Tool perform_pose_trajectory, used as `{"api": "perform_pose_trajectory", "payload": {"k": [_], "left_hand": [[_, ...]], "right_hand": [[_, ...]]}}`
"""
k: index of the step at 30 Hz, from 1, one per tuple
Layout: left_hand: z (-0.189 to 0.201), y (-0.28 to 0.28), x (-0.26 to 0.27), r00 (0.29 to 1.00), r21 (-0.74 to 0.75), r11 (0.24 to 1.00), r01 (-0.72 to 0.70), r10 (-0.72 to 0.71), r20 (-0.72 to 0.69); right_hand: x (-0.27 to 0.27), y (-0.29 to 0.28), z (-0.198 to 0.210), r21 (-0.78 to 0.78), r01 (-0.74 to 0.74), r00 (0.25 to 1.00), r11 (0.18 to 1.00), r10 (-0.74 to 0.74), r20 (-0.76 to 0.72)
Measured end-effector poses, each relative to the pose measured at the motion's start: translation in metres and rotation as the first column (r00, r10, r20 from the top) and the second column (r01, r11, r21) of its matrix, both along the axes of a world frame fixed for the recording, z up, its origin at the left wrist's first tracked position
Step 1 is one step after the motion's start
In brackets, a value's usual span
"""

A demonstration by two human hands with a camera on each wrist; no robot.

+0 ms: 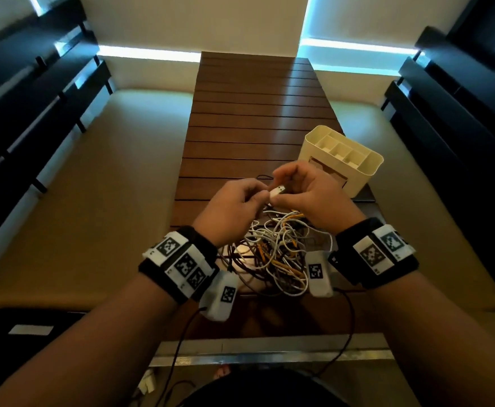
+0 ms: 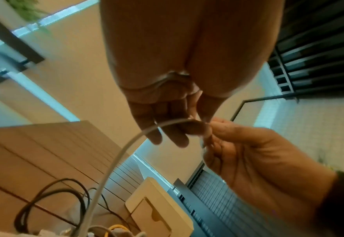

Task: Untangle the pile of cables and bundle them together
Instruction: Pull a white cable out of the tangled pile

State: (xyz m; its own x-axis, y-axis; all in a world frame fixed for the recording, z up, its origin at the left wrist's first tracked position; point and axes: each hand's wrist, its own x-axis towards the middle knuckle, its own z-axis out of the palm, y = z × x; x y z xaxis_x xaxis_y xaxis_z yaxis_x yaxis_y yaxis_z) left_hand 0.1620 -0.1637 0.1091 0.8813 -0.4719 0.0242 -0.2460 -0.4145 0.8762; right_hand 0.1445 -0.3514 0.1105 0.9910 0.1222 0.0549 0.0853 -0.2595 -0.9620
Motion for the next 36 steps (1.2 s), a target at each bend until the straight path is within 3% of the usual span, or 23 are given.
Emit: {"api": "perform_pose_trajectory", "payload": {"k": [4, 8, 11, 17, 22, 26, 27, 29, 33, 36], "left_hand": [[0.003, -0.007, 0.007, 0.999, 0.006, 1.000, -0.014, 0.014, -0.047], [0.009, -0.019, 0.001, 0.998, -0.145, 0.989, -0.020, 0.010, -0.067], [0.016, -0.029, -0.002, 0.995, -0.274, 0.961, -0.039, 0.013, -0.095], [0.024, -0.031, -0.006, 0.987, -0.469, 0.874, -0.131, 0.071, -0.143], [0.038, -0.014, 0.004, 0.962, -0.652, 0.714, -0.255, 0.119, -0.246], [0.043, -0.001, 0.005, 0.916, -0.826, 0.417, -0.379, 0.040, -0.399], [0.043, 0.003, 0.005, 0.910, -0.839, 0.379, -0.390, 0.023, -0.413], [0.039, 0.010, 0.007, 0.910, -0.811, 0.430, -0.396, 0.062, -0.411], [0.015, 0.020, 0.017, 0.921, -0.568, 0.737, -0.367, 0.200, -0.335], [0.007, 0.018, 0.020, 0.969, -0.292, 0.925, -0.242, 0.214, -0.126]], "right_hand": [[-0.007, 0.000, -0.019, 0.254, 0.076, 0.993, 0.964, -0.050, -0.107], [-0.009, 0.003, -0.043, 0.317, -0.030, 0.962, 0.948, 0.114, -0.248], [-0.009, 0.003, -0.040, 0.288, -0.142, 0.951, 0.947, 0.211, -0.225], [-0.012, -0.016, -0.029, 0.078, -0.239, 0.956, 0.968, 0.248, -0.157], [-0.014, -0.031, -0.041, 0.016, -0.241, 0.950, 0.970, 0.239, -0.199], [0.002, -0.047, -0.057, -0.161, -0.079, 0.984, 0.984, 0.051, -0.171], [0.003, -0.049, -0.062, -0.152, -0.037, 0.983, 0.988, 0.009, -0.181], [0.005, -0.045, -0.065, -0.033, 0.039, 0.981, 0.999, -0.044, -0.189], [0.010, -0.031, -0.044, 0.299, 0.141, 0.967, 0.944, -0.066, -0.248], [0.013, -0.028, -0.025, 0.384, 0.115, 0.969, 0.916, -0.018, -0.247]]}}
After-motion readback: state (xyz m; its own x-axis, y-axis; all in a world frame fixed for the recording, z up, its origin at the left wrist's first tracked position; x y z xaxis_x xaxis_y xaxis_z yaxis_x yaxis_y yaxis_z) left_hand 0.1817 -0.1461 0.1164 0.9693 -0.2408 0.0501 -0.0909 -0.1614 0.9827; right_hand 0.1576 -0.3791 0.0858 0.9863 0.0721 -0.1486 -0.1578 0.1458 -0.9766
